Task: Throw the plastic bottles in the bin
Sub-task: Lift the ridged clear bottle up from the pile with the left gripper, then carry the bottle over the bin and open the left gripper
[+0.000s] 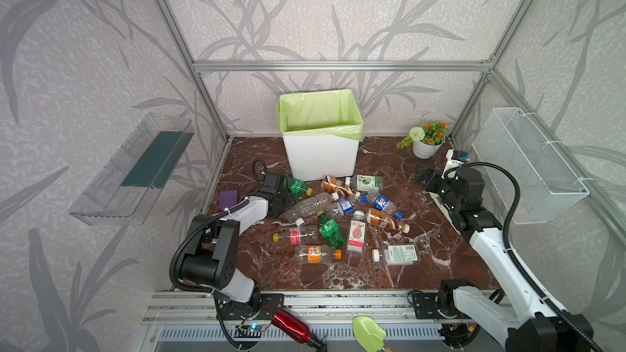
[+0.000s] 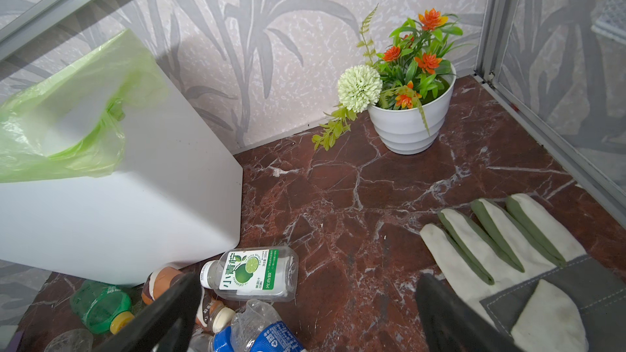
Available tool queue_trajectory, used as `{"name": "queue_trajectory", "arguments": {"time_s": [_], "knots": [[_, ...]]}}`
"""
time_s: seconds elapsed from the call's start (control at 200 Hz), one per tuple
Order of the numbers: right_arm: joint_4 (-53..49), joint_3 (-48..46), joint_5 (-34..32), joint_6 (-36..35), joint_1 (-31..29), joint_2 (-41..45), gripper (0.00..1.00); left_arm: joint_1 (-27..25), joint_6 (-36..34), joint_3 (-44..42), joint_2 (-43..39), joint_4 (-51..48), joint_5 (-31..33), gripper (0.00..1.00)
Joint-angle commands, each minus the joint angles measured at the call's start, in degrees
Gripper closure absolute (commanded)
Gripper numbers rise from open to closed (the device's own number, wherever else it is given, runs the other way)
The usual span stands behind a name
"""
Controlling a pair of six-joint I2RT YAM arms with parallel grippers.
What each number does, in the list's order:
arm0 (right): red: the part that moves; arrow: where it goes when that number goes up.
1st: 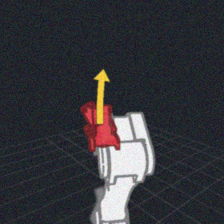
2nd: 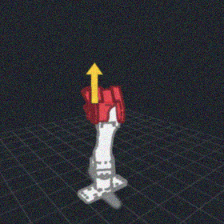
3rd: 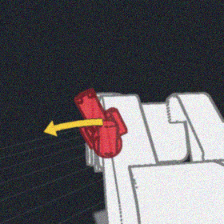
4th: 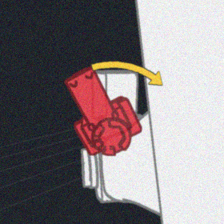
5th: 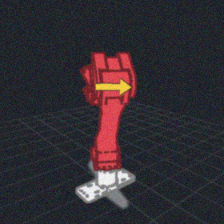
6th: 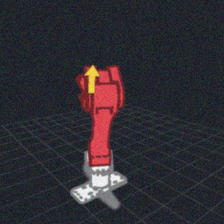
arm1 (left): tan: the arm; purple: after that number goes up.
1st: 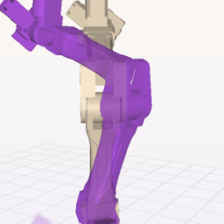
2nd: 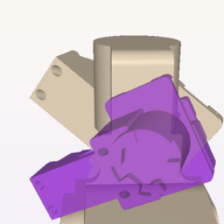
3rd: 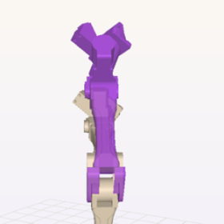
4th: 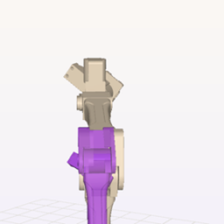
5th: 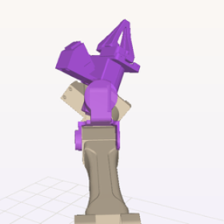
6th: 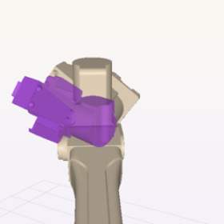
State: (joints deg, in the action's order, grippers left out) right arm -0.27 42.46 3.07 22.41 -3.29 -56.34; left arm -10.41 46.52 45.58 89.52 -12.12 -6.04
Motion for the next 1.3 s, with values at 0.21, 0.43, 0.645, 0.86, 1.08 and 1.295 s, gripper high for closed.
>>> {"name": "queue_trajectory", "arguments": {"time_s": [0.21, 0.43, 0.645, 0.86, 1.08, 1.295], "knots": [[0.89, 0.37, 0.49, 1.04, 0.70, -0.26, 0.01, 1.54, 2.55, -1.94, 0.38, 1.84, -0.54, 0.45], [1.46, 0.60, 1.15, 1.58, 0.78, -1.31, 0.01, 1.91, 2.51, -2.22, -4.74, 0.01, 1.56, 0.47], [1.50, 0.41, 0.90, 0.87, 0.82, -1.66, 0.01, 3.02, -0.09, 1.65, -15.63, -4.67, 7.26, 0.47], [0.94, -1.20, -0.27, -0.80, 2.81, -3.36, 0.01, 3.50, -12.69, 13.00, -28.87, -6.77, 18.46, 0.43], [0.62, -2.81, 1.75, -0.10, 5.97, -3.21, 0.01, 3.64, -30.15, 38.22, -28.03, -2.07, 21.95, 0.43], [0.20, -3.83, 2.43, 0.53, 7.47, -0.40, 0.01, 3.39, -30.59, 54.02, -18.89, 5.51, 14.82, 0.42]]}}
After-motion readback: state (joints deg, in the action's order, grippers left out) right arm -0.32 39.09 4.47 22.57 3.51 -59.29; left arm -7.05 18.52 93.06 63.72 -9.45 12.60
